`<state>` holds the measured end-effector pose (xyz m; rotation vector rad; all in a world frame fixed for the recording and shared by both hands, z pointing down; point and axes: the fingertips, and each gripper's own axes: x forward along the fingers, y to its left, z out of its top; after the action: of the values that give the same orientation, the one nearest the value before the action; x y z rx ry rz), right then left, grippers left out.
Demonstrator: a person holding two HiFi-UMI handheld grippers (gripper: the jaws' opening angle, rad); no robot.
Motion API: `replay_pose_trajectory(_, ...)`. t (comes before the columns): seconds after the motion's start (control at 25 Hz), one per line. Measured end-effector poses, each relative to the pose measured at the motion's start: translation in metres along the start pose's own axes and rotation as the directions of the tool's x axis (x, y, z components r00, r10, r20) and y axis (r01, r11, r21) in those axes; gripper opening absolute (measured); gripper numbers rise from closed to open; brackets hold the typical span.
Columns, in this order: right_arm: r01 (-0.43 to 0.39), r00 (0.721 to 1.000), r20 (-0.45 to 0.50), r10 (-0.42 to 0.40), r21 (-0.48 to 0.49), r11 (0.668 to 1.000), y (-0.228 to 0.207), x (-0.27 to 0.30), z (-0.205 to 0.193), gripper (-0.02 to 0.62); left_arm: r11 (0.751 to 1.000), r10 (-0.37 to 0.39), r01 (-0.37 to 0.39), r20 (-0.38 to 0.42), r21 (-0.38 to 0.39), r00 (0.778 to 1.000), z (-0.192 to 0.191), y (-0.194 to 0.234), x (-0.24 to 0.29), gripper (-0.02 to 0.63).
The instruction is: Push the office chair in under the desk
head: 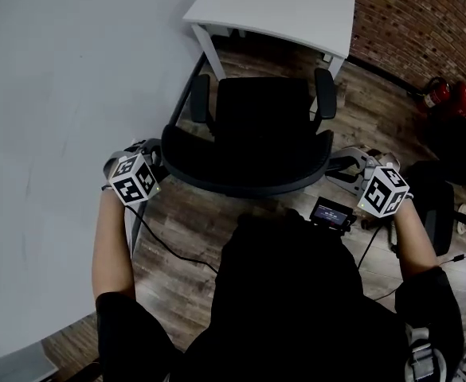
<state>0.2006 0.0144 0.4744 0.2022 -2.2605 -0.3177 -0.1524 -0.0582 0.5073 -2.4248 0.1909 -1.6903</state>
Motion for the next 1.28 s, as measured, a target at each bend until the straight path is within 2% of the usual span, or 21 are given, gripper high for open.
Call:
replay_pose_trajectory(0.52, 0.101, 0.995, -0.021, -0.100, 0.082, 0.992, 0.018, 0.038, 0.036, 0.133, 0.993, -0.035, 0.031, 0.029, 0.117, 0.999, -0.045, 0.029, 0.005, 0.172)
replay_pose_trajectory(0.8, 0.088, 0.996, -0.006, -0.088, 0.102, 0.991, 0.022, 0.044, 0.048, 0.132, 0.987, -0.054, 0.051, 0.017, 0.151, 0.998, -0.052, 0.042, 0.005, 0.173)
replay_pose_trajectory(1.08, 0.078, 0.996, -0.041, -0.073, 0.123, 0.989, 0.017, 0.049, 0.052, 0.130, 0.984, -0.041, 0.030, 0.057, 0.174, 0.998, -0.055, 0.050, 0.005, 0.173)
replay_pose_trajectory(1.28, 0.079, 0.996, -0.046, -0.073, 0.136, 0.988, 0.015, 0.049, 0.052, 0.132, 0.983, -0.035, 0.025, 0.052, 0.181, 0.998, -0.054, 0.057, 0.006, 0.173)
